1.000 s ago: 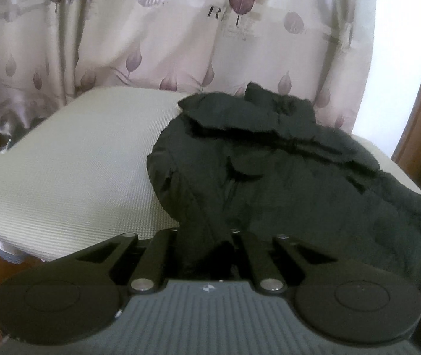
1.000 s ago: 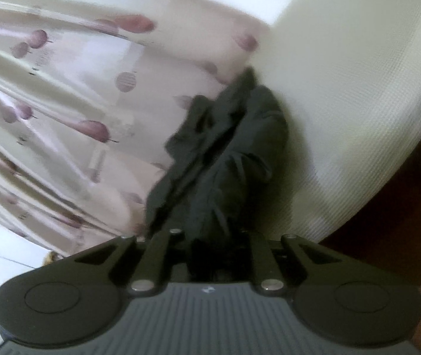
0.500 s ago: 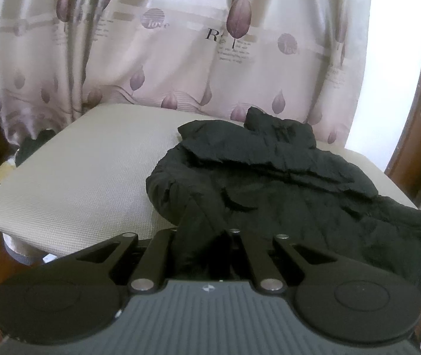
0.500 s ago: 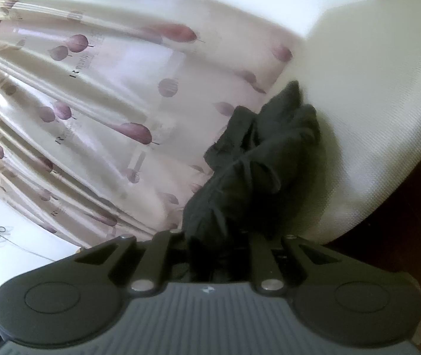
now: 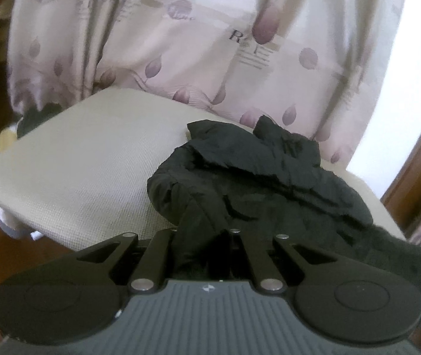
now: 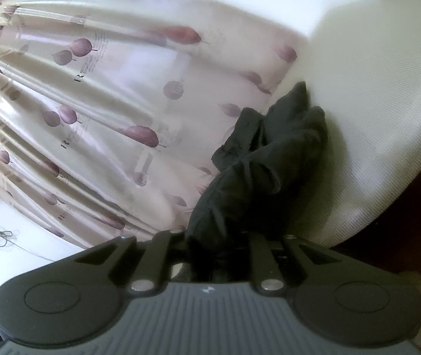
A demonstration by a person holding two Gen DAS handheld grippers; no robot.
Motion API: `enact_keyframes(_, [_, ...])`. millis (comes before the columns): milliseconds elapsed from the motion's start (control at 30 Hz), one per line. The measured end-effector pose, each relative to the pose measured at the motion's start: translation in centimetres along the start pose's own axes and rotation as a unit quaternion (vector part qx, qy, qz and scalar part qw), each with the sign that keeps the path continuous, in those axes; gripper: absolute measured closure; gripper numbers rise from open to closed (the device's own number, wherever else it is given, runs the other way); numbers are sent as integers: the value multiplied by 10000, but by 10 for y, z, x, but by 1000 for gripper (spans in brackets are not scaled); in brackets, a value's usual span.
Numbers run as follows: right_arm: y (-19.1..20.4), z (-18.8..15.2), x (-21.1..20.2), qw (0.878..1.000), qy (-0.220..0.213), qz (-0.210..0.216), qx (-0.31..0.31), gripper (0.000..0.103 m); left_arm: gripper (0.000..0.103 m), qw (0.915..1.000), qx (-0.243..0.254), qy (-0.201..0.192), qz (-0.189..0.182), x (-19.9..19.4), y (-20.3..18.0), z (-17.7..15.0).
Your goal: Fold large clothes
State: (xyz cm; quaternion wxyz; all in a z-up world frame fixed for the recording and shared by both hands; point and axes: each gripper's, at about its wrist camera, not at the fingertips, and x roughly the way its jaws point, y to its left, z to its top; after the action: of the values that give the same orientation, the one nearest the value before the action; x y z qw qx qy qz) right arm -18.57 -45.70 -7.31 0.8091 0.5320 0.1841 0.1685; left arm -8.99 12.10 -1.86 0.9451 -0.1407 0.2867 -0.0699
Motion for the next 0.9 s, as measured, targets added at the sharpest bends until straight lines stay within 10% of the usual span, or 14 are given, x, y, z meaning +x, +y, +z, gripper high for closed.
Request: enact_keyframes(900, [20,76,57,9999,-120,66,-63,90,94,9973,-644,-313,-160,42,-23,87])
